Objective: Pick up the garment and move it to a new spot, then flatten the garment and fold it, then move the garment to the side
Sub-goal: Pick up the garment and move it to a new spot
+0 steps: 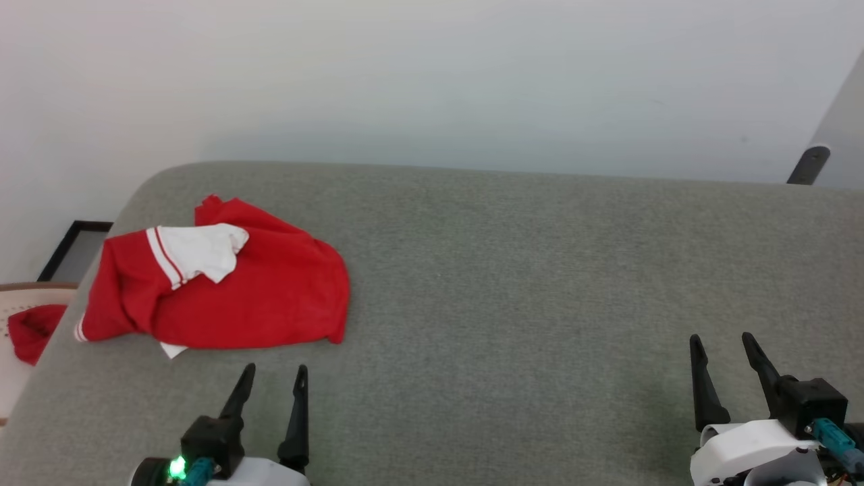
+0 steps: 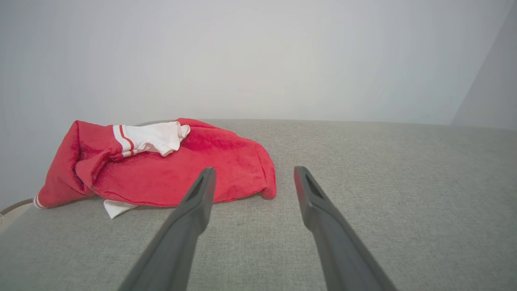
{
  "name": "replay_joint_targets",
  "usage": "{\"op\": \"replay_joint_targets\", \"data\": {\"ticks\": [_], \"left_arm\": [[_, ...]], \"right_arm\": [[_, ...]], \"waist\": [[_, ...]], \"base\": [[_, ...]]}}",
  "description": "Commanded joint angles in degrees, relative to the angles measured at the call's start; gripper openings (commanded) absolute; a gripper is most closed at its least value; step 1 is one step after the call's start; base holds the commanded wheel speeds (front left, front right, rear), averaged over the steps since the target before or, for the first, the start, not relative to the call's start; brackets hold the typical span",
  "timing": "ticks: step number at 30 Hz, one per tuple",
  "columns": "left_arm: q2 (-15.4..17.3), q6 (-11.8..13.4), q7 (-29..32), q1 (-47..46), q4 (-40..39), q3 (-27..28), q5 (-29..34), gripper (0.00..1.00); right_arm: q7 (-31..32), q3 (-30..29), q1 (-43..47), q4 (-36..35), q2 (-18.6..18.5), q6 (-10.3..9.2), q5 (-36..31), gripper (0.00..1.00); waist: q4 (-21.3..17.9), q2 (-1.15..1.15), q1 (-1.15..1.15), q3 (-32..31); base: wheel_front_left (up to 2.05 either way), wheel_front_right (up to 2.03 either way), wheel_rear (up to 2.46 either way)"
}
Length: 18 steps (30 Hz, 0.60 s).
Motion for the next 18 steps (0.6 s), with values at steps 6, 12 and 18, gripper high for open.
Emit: {"op": "replay_joint_targets", "data": {"ticks": [6, 12, 18], "left_arm": [[-0.6, -0.5, -0.1, 0.0, 2.2, 1.2, -0.5, 1.00], [-1.1, -0.2, 0.0, 0.8, 4.0, 2.5, -1.1, 1.00], [-1.4, 0.1, 0.0, 1.9, 3.9, 3.6, -1.2, 1.00]], "right_arm": [[-0.3, 1.2, 1.1, 0.2, -0.3, 0.04, 2.0, 1.00], [-0.2, 6.2, 1.2, 0.4, -0.9, 0.03, 2.9, 1.00], [-0.2, 10.5, 0.0, 0.9, -1.3, 0.03, 4.6, 1.00]], "waist": [[3.4, 0.00, 0.00, -0.5], [9.7, 0.00, 0.00, -1.0], [17.7, 0.00, 0.00, -1.4]], "base": [[0.00, 0.00, 0.00], [0.00, 0.00, 0.00], [0.00, 0.00, 0.00]]}}
